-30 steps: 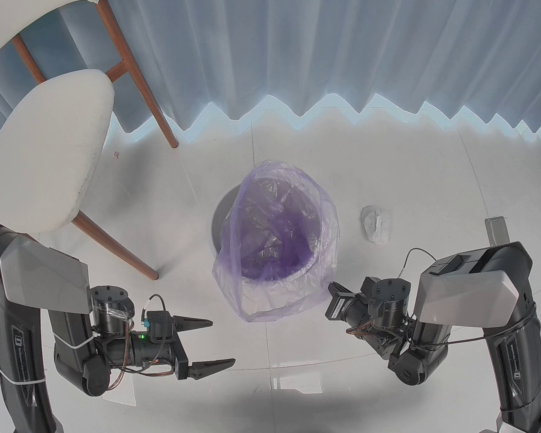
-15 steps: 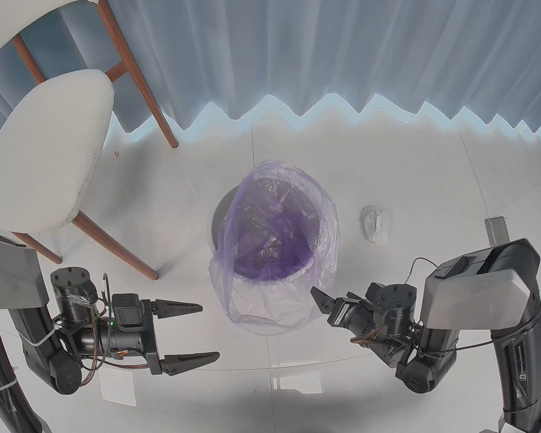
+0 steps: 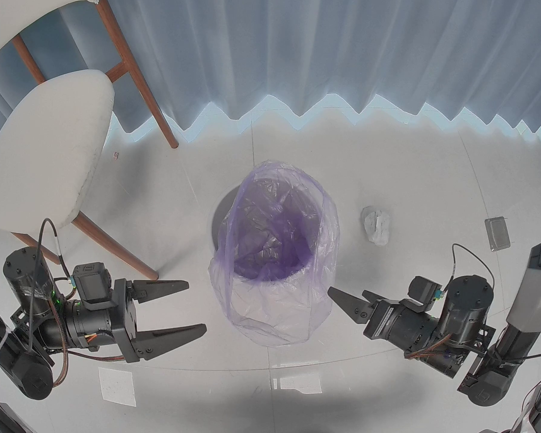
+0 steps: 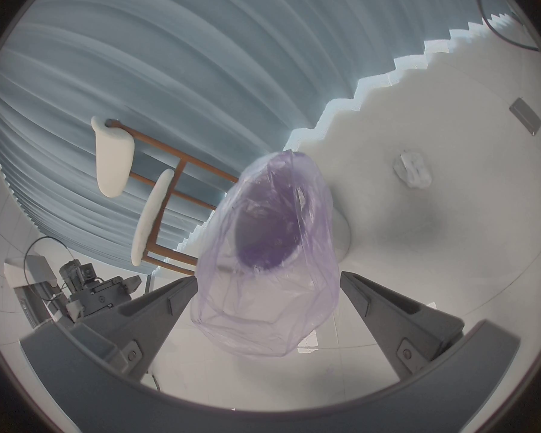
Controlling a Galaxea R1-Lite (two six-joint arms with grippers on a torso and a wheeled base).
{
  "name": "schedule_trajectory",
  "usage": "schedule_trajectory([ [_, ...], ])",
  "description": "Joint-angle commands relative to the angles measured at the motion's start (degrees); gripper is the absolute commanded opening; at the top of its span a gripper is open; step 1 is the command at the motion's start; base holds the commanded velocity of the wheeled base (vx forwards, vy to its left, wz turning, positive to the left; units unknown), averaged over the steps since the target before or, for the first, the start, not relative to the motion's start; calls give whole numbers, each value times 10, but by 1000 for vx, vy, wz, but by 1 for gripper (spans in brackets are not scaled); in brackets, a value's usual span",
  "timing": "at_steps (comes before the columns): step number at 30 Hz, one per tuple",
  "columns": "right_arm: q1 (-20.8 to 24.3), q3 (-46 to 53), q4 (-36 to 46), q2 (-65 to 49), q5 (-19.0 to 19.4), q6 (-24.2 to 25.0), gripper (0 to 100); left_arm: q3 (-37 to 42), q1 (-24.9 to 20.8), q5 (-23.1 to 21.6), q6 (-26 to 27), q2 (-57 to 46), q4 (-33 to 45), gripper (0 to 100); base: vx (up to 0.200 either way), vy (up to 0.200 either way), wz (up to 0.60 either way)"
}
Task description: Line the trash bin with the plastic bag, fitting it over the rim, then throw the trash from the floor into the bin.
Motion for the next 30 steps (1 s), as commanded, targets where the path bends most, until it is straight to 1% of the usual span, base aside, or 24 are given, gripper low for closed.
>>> schedule_trajectory([
  [1, -2, 18, -8, -50, 7, -10, 100, -101, -20, 61, -3, -35, 78, 100, 200, 0, 0],
  [2, 3, 19, -8, -51, 6, -15, 100, -122, -31, 96, -3, -32, 92, 100, 0, 0, 0],
  [3, 3, 19, -8, -51, 6, -16, 100, -124, -34, 102, -3, -31, 95, 100, 0, 0, 0],
  [4, 11, 18, -8, -53, 3, -28, 100, -158, -68, 208, -3, -24, 124, 100, 0, 0, 0],
  [5, 13, 19, -8, -55, 2, -32, 100, -171, -85, 259, -2, -20, 136, 100, 0, 0, 0],
  [6, 14, 18, -8, -56, 2, -34, 100, -176, -94, 280, -2, -18, 142, 100, 0, 0, 0],
  [7, 20, 18, -8, -56, -1, -40, 100, -193, -125, 333, 1, -9, 156, 100, 0, 0, 0],
  [8, 25, 18, -8, -56, -3, -43, 100, -206, -147, 348, 4, -4, 166, 100, 0, 0, 0],
  [10, 38, 19, -8, -54, -13, -47, 100, -238, -170, 368, 21, -1, 209, 100, 0, 0, 0],
  [11, 45, 19, -8, -52, -20, -47, 100, -256, -178, 392, 39, 3, 249, 100, 0, 0, 0],
  [12, 51, 19, -8, -50, -26, -47, 100, -273, -181, 428, 60, 4, 295, 100, 0, 0, 0],
  [13, 55, 19, -8, -49, -29, -47, 100, -281, -182, 450, 71, 4, 321, 100, 0, 0, 0],
  [14, 63, 19, -8, -45, -32, -46, 100, -295, -182, 484, 96, 7, 365, 100, 0, 0, 0],
  [15, 63, 19, -8, -45, -32, -46, 100, -295, -182, 484, 96, 7, 365, 100, 0, 0, 0],
  [16, 71, 21, -8, -38, -37, -47, 100, -304, -182, 495, 119, 12, 402, 100, 0, 0, 0],
  [18, 73, 20, -8, -37, -43, -47, 100, -311, -182, 501, 127, 22, 414, 100, 0, 0, 0],
  [22, 73, 21, -8, -35, -43, -47, 100, -329, -167, 515, 138, 61, 411, 100, 0, 0, 0],
  [23, 73, 20, -9, -31, -43, -47, 100, -343, -146, 522, 145, 85, 405, 100, 0, 0, 0],
  [24, 73, 19, -9, -31, -43, -47, 100, -348, -140, 522, 146, 93, 405, 100, 0, 0, 0],
  [30, 73, 19, -9, -29, -44, -47, 100, -383, -133, 524, 144, 133, 405, 100, 0, 0, 0],
])
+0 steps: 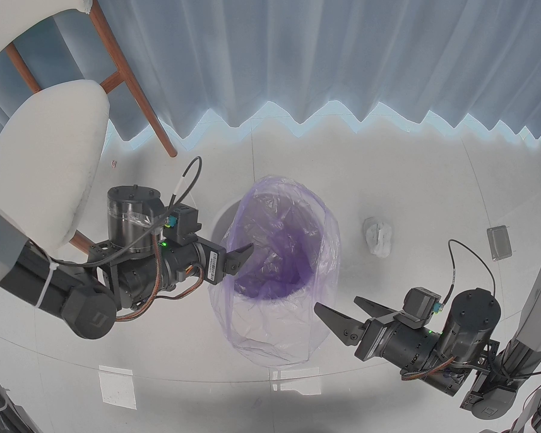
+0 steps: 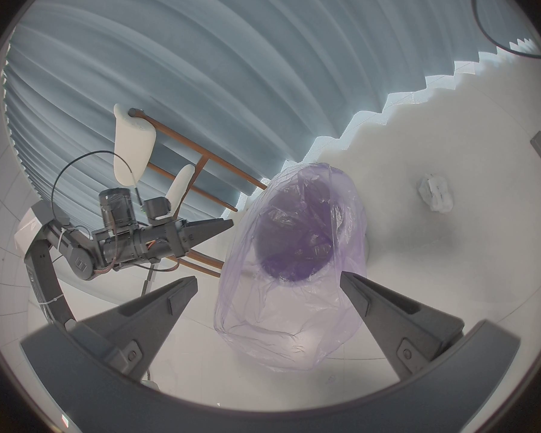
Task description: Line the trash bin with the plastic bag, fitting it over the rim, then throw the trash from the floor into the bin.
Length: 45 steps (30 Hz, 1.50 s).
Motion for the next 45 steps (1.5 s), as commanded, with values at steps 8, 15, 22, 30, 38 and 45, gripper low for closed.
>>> schedule_trajectory([
  [8, 2, 0, -9, 8, 1, 0, 100, -70, 32, 3, 3, 95, -2, 100, 0, 0, 0],
  [15, 2, -1, -9, 20, 1, 0, 100, -71, 33, 2, 3, 102, -2, 0, 0, 0, 0],
  [22, -2, -3, -9, 19, 1, 0, 100, -77, 53, 0, -2, 103, -13, 0, 0, 0, 0],
  [30, -2, -4, -9, 21, 0, 0, 100, -119, 97, 1, -34, 131, -20, 0, 0, 0, 0],
  [38, -2, -4, -9, 22, 0, 0, 100, -176, 127, 2, -64, 188, -28, 0, 0, 0, 0],
  [45, -2, -3, -9, 24, 1, 0, 100, -203, 153, 2, -72, 246, -43, 0, 0, 0, 0],
])
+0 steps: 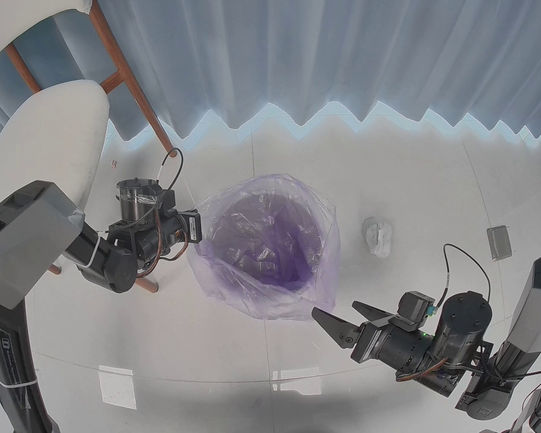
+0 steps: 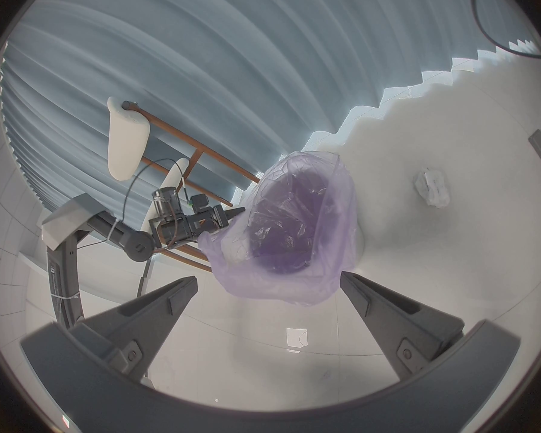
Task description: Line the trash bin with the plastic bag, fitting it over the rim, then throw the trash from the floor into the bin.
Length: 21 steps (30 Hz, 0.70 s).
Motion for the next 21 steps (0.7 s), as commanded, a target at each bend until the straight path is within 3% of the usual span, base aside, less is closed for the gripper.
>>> schedule_trajectory([
  [1, 0, 1, -9, 2, 0, 0, 100, -19, 24, 0, -3, 59, -12, 0, 0, 0, 0],
  [7, 0, 1, -9, 7, 0, -1, 100, -12, 32, 0, -3, 87, -53, 0, 0, 0, 0],
  [16, 1, 2, -9, 14, -1, -1, 100, 69, 25, -2, -2, 116, -157, 0, 0, 0, 0],
  [21, 2, 2, -9, 15, -1, -1, 100, 114, 26, -8, -4, 156, -258, 0, 0, 0, 0],
])
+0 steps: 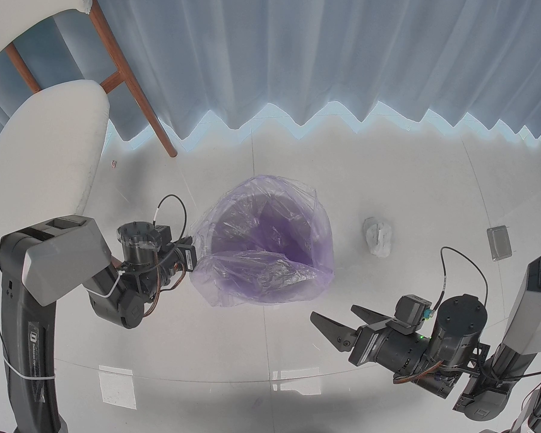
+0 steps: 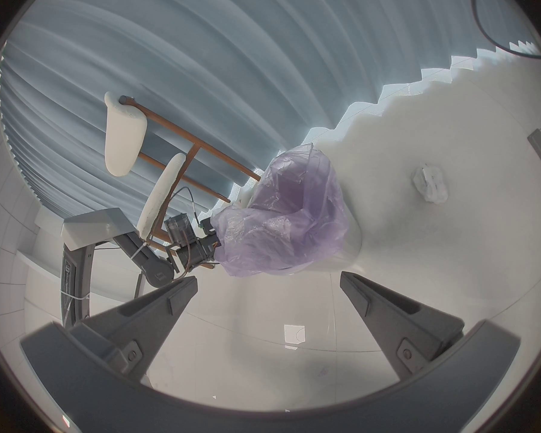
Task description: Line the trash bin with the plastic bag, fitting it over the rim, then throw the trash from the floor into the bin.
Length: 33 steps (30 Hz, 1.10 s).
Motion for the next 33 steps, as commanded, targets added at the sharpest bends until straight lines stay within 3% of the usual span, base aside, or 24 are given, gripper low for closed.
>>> schedule_trajectory([
  [1, 1, 0, -9, 3, 0, 0, 100, 40, 0, -4, -3, 52, -71, 0, 0, 0, 0],
  [5, 1, 0, -9, 3, 0, 0, 100, 59, 2, -5, -25, 58, -103, 0, 0, 0, 0],
  [6, 1, 0, -9, 5, 0, 0, 100, 74, 1, -5, -35, 57, -105, 100, 0, 0, 0],
  [11, 1, 0, -10, 10, 0, 0, 100, 103, 2, -20, -57, 51, -130, 100, 0, 0, 0],
  [12, 1, 0, -9, 10, -1, 0, 100, 138, 5, -44, -72, 46, -177, 100, 0, 0, 0],
  [14, 1, 0, -9, 10, -1, 0, 100, 166, 6, -58, -76, 43, -199, 100, 0, 0, 0],
  [27, 1, 0, -10, 15, -1, 0, 100, 262, -3, -78, -123, -155, -195, 100, 0, 0, 0],
  [33, 1, -1, -10, 25, -1, 0, 100, 325, -45, -176, -121, -263, -194, 100, 0, 0, 0],
])
